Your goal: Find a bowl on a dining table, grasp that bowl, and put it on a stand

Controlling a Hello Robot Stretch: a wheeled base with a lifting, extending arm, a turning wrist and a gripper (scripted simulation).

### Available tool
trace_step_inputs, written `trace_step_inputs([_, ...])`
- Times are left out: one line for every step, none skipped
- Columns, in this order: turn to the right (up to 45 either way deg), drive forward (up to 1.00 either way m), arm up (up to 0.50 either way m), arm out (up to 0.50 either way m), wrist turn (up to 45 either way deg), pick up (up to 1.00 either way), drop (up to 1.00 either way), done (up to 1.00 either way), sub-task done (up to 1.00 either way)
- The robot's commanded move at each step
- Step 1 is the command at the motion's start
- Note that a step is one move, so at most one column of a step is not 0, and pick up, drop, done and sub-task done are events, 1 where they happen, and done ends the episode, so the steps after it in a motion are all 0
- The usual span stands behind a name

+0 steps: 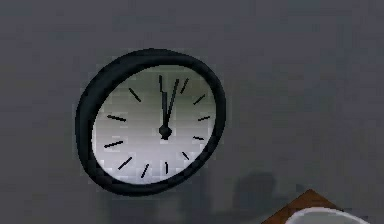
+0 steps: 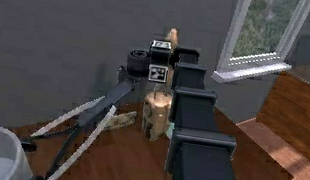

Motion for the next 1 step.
trace_step_inputs([0.0, 0.00, 0.00, -0.22, 0.0, 0.00, 0.00, 0.00, 0.00])
